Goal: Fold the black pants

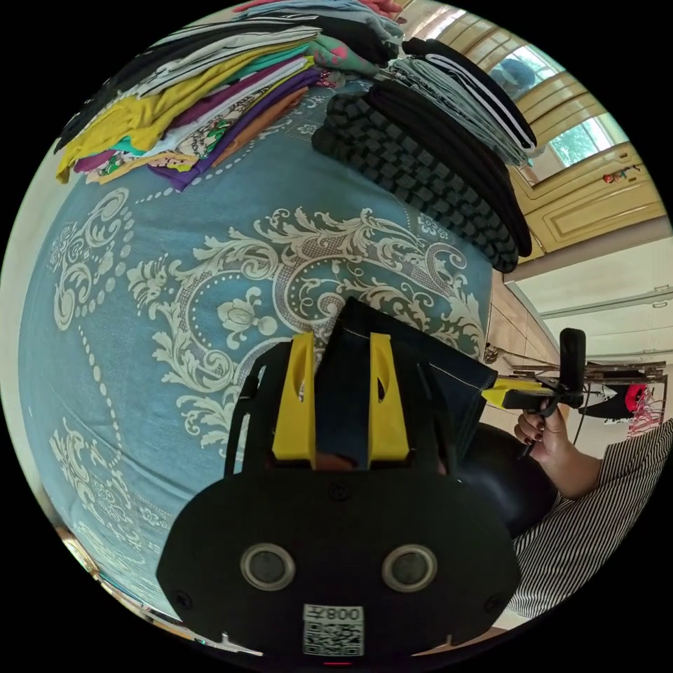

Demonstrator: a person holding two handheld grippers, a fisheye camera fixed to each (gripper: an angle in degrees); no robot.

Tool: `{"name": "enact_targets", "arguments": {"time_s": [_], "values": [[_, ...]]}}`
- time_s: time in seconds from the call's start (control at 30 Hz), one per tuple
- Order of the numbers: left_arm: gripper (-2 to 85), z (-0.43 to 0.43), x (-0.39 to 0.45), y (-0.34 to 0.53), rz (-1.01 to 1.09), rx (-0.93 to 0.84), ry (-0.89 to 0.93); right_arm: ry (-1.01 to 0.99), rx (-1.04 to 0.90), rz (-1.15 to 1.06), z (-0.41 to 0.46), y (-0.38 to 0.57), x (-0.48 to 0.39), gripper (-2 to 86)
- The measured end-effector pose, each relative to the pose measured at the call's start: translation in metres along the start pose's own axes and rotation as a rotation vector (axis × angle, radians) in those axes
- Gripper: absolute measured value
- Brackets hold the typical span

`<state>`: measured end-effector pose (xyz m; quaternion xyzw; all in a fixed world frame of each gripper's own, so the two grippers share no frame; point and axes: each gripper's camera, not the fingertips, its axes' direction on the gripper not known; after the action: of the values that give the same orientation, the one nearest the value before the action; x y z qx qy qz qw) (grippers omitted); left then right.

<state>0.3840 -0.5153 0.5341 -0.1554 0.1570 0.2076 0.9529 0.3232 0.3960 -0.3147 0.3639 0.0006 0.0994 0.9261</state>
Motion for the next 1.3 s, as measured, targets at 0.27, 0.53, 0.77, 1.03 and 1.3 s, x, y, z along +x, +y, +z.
{"name": "enact_targets", "arguments": {"time_s": [0.27,0.53,0.77,1.03,1.3], "values": [[3.3,0.015,-0.019,0.014,-0.007,0.005,0.062,-0.026,0.005,0.009,0.007,0.007,-0.015,4.4],[1.4,-0.001,-0.031,0.076,0.017,0.1,0.079,-0.034,0.003,-0.092,0.015,0.025,-0.073,4.1],[1.1,-0.032,-0.049,0.171,0.017,0.229,0.098,-0.079,-0.029,-0.236,0.027,0.052,-0.15,3.6],[1.3,-0.073,-0.089,0.353,-0.022,0.39,0.084,-0.164,-0.121,-0.456,0.07,0.099,-0.28,3.3],[1.2,-0.067,-0.148,0.556,-0.136,0.547,0.117,-0.21,-0.31,-0.65,0.16,0.157,-0.407,3.4]]}}
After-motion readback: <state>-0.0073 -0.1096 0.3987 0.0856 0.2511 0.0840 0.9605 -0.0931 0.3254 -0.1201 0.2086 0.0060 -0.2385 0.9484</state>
